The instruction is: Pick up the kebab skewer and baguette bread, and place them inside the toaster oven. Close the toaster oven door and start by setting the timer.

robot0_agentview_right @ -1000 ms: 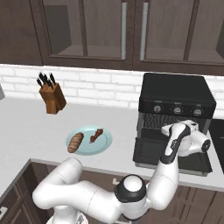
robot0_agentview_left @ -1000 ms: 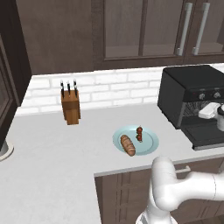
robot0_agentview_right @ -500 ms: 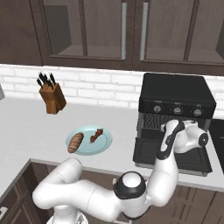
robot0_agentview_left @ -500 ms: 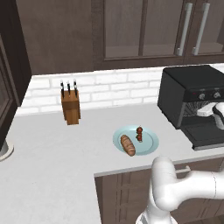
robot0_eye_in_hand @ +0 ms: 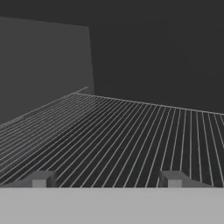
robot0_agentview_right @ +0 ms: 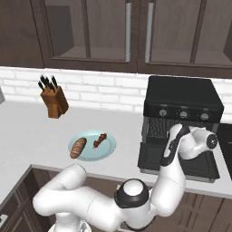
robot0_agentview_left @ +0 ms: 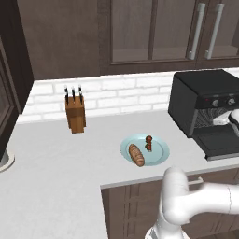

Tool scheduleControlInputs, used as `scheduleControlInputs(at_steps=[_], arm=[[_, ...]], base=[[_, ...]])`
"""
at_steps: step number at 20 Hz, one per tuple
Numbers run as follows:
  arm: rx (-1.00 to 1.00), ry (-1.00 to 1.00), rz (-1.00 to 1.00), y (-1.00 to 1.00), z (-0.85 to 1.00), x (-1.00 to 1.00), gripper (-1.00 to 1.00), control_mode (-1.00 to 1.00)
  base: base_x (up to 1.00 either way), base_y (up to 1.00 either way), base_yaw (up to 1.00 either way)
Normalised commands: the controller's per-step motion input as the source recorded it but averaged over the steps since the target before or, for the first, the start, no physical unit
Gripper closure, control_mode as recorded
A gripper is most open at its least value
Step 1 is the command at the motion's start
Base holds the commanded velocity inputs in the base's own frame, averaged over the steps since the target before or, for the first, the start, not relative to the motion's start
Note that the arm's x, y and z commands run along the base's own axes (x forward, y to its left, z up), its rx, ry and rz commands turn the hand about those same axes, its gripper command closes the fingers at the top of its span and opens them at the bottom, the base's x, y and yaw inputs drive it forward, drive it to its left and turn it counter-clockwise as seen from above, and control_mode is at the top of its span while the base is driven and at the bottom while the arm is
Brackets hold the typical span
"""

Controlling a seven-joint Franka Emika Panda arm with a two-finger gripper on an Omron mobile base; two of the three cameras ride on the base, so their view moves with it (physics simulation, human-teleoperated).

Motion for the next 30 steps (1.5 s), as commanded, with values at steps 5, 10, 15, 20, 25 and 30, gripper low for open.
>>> scheduleControlInputs(at_steps=[5, 10, 15, 20, 25, 30], arm=[[-0.02, 0.09, -0.02, -0.04, -1.00, -0.81, -1.00, -1.00], [-0.09, 0.28, -0.04, -0.05, -1.00, -0.81, -1.00, -1.00], [-0.13, 0.35, -0.05, -0.07, -1.00, -0.86, -1.00, -1.00], [-0.16, 0.33, -0.06, -0.12, -0.95, -0.93, -1.00, -1.00], [0.06, 0.20, -0.02, -0.09, 0.75, -0.72, -1.00, -1.00], [0.02, 0.08, -0.03, 0.43, 0.80, -0.94, -1.00, -1.00]], base=[[0.00, 0.00, 0.00], [0.00, 0.00, 0.00], [0.00, 0.00, 0.00], [0.00, 0.00, 0.00], [0.00, 0.00, 0.00], [0.00, 0.00, 0.00]])
